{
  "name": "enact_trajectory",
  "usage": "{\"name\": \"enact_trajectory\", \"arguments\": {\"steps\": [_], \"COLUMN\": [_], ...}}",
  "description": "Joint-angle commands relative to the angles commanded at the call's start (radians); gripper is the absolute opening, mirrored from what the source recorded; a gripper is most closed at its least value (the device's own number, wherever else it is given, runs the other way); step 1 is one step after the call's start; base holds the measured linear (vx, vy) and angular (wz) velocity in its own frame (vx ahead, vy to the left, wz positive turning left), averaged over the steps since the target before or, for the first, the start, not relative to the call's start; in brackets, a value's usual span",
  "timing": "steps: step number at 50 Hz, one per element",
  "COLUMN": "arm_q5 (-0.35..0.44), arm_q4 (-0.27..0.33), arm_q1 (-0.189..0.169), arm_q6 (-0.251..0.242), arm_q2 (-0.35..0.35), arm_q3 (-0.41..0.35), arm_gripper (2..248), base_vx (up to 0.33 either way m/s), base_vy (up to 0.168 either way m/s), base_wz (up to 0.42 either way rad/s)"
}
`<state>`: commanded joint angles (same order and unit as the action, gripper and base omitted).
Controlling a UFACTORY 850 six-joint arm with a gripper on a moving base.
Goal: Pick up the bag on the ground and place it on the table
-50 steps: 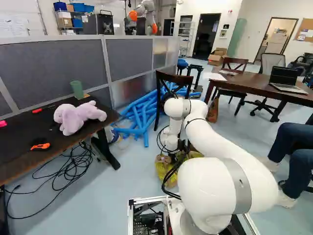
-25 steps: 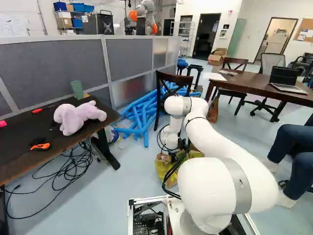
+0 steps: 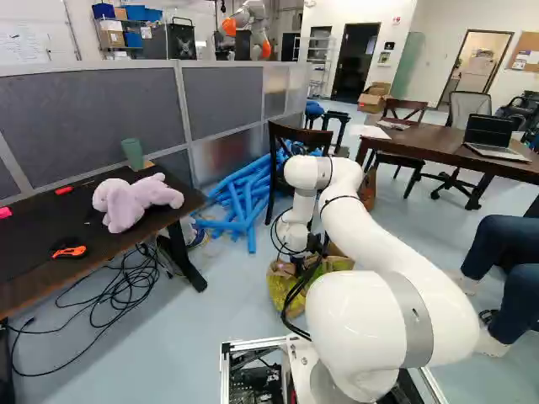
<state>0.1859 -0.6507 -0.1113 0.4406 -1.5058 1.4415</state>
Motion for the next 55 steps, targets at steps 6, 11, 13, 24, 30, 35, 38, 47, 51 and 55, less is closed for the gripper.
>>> {"name": "enact_trajectory", "arguments": {"steps": [6,11,13,24,30,35,38,47,51,55], "arm_q5": [-0.012,-0.020,-0.021,-0.023,-0.023,-0.023,-0.023,-0.023,-0.023,-0.023], "arm_q4": [0.000,0.000,0.000,0.000,0.000,0.000,0.000,0.000,0.000,0.000], "arm_q1": [0.000,0.001,0.001,0.016,0.031,0.047,0.057,0.088,0.103,0.118], "arm_q6": [0.000,0.000,0.000,0.000,0.000,0.000,0.000,0.000,0.000,0.000], "arm_q2": [0.023,0.042,0.050,0.096,0.123,0.145,0.159,0.199,0.217,0.235], "arm_q3": [-0.022,-0.040,-0.048,-0.103,-0.139,-0.171,-0.190,-0.246,-0.270,-0.295], "arm_gripper": [35,35,35,35,35,35,35,35,35,35], "base_vx": [0.000,0.000,0.000,0.000,0.000,0.000,0.000,0.000,0.000,0.000], "base_vy": [0.000,0.000,0.000,0.000,0.000,0.000,0.000,0.000,0.000,0.000], "base_wz": [0.000,0.000,0.000,0.000,0.000,0.000,0.000,0.000,0.000,0.000]}}
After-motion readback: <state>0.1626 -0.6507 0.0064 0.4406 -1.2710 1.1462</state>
